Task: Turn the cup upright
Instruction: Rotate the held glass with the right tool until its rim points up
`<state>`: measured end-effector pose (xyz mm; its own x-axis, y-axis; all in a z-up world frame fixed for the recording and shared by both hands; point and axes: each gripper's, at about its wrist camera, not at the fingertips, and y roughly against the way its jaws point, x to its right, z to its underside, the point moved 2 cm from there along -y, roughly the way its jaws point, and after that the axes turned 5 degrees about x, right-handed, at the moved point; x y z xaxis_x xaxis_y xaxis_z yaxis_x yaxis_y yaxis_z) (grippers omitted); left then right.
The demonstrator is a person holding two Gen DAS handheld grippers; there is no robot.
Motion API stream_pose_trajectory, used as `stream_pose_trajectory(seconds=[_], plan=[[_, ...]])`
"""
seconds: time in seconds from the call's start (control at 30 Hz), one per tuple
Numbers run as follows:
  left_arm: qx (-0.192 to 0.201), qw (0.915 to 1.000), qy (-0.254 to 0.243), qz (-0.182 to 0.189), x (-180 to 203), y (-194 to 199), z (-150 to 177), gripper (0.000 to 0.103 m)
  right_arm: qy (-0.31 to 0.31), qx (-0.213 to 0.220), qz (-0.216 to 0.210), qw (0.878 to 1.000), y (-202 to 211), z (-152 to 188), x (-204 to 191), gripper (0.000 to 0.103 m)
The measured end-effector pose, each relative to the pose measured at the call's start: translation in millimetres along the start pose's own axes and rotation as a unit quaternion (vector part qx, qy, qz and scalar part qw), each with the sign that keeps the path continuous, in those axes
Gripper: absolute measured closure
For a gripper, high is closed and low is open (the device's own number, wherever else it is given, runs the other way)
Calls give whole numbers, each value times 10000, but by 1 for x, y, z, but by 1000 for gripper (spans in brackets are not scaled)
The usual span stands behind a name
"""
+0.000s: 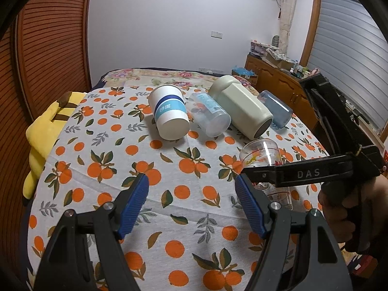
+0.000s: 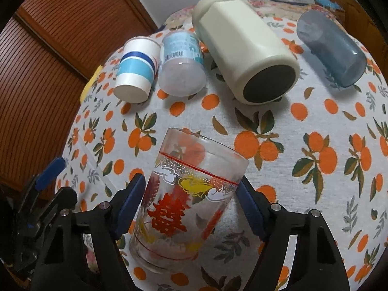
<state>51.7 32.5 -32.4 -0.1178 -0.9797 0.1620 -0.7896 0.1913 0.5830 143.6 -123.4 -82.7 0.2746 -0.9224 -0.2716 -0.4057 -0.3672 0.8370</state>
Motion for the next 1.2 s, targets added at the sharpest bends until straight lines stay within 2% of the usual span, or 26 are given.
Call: stream_pose_trajectory(seconds=[0.23, 0.5, 0.77, 1.2], plan=[[-14, 10000, -19, -26, -1, 1, 1, 29, 218, 2, 11, 9998, -5, -5, -4, 28], [-90, 9999, 31, -76, -5, -4, 3, 29, 804, 805, -37, 9935, 17, 1, -7, 33], [-35, 10000, -7, -56, 1, -2, -2, 29, 1341, 1610, 269, 9774, 53, 2, -3, 35], [68, 9999, 34, -141, 0, 3, -6, 29, 1700, 1809, 448, 9677, 67, 28, -15, 37]])
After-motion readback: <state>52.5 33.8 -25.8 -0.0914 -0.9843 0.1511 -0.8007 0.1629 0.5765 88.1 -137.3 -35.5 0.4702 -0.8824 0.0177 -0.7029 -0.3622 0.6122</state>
